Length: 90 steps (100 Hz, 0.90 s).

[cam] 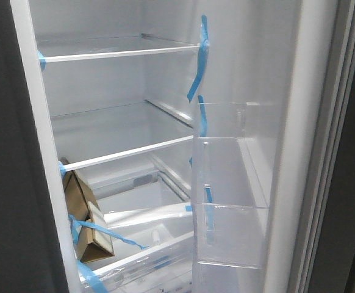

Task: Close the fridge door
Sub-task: 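Push the door with the right gripper toward the fridge body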

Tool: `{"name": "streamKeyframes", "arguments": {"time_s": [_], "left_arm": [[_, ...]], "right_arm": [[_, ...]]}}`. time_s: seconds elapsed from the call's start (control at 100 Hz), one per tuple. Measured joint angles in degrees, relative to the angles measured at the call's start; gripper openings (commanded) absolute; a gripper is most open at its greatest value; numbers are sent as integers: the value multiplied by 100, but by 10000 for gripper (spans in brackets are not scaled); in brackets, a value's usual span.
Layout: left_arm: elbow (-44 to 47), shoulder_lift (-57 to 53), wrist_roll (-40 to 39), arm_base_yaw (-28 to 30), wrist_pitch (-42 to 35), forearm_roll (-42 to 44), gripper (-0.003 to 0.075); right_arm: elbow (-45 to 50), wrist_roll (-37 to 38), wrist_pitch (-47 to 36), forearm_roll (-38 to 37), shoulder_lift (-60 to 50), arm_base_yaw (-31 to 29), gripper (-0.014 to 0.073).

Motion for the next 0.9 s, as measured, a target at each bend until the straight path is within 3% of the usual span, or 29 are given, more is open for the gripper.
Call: {"name": "streamKeyframes", "arguments": {"time_s": [0.44, 0.9], "left_arm": [[0, 0, 0, 0, 0, 0, -20], [0, 0, 0, 0, 0, 0, -20]], "right_arm": [[-191, 314, 1387, 231, 873, 97, -46], [-1030, 379, 1202, -49, 1549, 1182, -46]]}}
